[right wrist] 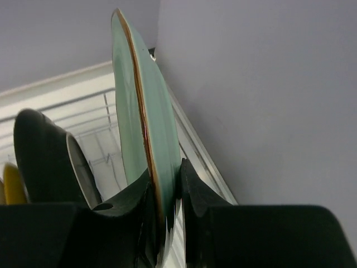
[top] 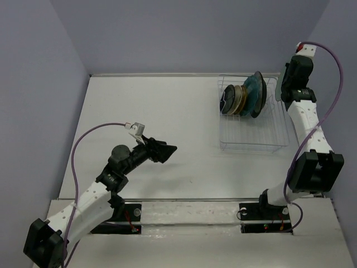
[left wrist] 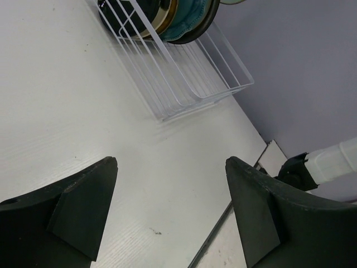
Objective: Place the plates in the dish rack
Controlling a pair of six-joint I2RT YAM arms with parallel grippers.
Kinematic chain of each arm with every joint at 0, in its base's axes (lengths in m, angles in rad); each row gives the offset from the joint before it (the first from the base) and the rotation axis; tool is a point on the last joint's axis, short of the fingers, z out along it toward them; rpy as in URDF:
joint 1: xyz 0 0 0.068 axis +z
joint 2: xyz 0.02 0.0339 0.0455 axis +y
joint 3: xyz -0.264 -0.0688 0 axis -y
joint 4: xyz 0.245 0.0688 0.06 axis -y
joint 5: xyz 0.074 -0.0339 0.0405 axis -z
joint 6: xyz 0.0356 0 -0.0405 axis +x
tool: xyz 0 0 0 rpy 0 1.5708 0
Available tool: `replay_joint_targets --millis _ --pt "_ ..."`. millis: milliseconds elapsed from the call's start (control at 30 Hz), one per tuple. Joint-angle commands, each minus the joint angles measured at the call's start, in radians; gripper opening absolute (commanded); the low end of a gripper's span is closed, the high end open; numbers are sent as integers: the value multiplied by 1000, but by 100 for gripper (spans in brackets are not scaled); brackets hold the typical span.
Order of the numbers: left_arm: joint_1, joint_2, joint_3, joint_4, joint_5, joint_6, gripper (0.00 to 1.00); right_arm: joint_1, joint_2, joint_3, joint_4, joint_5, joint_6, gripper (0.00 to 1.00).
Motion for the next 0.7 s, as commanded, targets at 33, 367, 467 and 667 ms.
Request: replay_joint_targets --millis 33,367,467,667 --pt "-27 -13 8 -3 -72 46 94 5 14 -42 216 -79 -177 7" --pt "-28 -13 14 -20 -93 53 99 5 91 -102 233 -124 -220 7" --pt "-28 -13 14 -22 -95 53 99 5 122 -118 224 -147 -199 7" --pt "-28 -9 13 -23 -107 57 99 5 174 -171 217 -165 -105 12"
